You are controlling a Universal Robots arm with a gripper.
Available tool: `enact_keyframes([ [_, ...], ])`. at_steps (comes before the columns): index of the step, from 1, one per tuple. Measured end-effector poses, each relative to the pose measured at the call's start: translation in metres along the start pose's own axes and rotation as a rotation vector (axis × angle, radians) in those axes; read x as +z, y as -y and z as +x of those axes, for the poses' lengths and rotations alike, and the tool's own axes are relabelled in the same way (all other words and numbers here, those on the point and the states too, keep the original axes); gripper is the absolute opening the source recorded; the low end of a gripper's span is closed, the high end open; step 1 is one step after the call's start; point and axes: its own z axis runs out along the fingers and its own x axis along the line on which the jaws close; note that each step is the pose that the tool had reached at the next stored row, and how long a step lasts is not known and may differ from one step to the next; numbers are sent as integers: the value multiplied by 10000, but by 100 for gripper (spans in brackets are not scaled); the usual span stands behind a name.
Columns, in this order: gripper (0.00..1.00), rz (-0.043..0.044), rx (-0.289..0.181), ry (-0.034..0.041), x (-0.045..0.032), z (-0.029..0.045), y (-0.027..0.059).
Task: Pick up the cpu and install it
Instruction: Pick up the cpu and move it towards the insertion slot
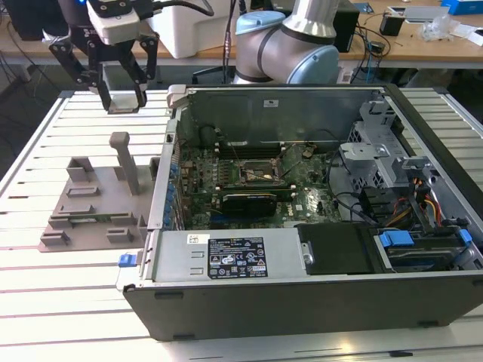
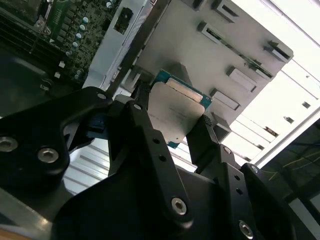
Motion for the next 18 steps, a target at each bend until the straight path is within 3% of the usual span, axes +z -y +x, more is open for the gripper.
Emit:
enact_keyframes([
  [8,55,-1,1,1,5,-165,8],
  [18,55,-13,1,-10,37,-539,27],
])
